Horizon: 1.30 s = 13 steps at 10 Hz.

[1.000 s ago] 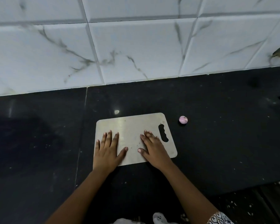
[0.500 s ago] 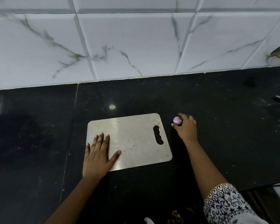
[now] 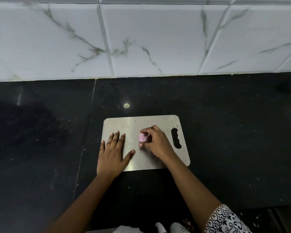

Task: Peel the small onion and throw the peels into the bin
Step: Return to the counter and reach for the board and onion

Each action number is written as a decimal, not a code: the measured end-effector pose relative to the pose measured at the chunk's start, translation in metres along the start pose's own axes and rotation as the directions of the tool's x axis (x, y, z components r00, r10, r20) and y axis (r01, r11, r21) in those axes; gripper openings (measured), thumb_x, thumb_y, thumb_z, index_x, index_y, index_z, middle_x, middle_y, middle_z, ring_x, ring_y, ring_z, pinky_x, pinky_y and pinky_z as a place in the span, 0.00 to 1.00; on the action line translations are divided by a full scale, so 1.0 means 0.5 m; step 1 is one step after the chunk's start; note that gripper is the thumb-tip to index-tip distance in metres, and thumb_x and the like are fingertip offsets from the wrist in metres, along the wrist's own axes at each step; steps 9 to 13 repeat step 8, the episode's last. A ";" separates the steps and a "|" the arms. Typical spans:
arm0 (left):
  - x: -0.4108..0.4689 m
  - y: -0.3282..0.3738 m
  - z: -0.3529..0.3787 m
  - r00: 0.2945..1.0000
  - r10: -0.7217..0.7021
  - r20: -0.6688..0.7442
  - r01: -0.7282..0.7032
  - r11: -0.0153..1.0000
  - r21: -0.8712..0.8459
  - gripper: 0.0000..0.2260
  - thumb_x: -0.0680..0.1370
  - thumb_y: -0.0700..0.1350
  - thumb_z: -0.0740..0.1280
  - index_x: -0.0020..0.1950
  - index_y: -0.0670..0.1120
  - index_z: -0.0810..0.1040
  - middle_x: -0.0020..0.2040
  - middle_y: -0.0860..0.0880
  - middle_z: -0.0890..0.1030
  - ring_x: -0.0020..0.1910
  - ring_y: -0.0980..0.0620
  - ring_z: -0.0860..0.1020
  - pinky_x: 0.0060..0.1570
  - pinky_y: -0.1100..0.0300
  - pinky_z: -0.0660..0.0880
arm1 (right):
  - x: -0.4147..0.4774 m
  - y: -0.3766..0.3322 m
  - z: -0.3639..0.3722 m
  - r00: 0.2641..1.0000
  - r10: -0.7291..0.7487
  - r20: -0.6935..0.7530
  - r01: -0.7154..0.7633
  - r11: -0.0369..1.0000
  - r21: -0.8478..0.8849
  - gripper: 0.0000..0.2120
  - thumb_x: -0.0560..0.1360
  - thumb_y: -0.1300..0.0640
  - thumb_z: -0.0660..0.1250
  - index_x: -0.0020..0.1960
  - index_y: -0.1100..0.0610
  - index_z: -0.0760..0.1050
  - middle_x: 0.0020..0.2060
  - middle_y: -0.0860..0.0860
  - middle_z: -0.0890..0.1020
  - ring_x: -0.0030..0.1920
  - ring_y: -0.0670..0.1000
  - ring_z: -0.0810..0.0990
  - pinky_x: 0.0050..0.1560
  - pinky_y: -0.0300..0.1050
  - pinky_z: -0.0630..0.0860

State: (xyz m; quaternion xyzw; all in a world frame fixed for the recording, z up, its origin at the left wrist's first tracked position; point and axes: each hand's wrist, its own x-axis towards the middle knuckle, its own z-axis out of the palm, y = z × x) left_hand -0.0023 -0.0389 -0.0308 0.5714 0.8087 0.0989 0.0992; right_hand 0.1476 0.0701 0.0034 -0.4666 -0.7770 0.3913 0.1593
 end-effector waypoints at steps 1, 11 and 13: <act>0.001 0.000 0.003 1.000 0.001 -0.010 -0.001 1.000 0.003 0.37 0.72 0.70 0.41 0.78 0.53 0.51 0.79 0.52 0.51 0.77 0.54 0.46 0.75 0.50 0.42 | -0.001 0.014 0.033 1.000 -0.008 -0.030 0.007 0.999 -0.038 0.23 0.66 0.55 0.75 0.60 0.53 0.75 0.54 0.50 0.75 0.55 0.50 0.74 0.57 0.45 0.74; 0.014 0.002 -0.037 0.999 -0.017 0.050 0.018 1.000 -0.018 0.32 0.75 0.68 0.51 0.75 0.54 0.58 0.77 0.51 0.59 0.75 0.51 0.56 0.73 0.48 0.52 | -0.059 0.060 -0.010 0.964 -0.159 -0.213 0.033 0.867 -0.497 0.12 0.76 0.57 0.61 0.59 0.55 0.74 0.58 0.52 0.75 0.58 0.53 0.71 0.58 0.47 0.69; 0.014 0.002 -0.037 0.999 -0.017 0.050 0.018 1.000 -0.018 0.32 0.75 0.68 0.51 0.75 0.54 0.58 0.77 0.51 0.59 0.75 0.51 0.56 0.73 0.48 0.52 | -0.059 0.060 -0.010 0.964 -0.159 -0.213 0.033 0.867 -0.497 0.12 0.76 0.57 0.61 0.59 0.55 0.74 0.58 0.52 0.75 0.58 0.53 0.71 0.58 0.47 0.69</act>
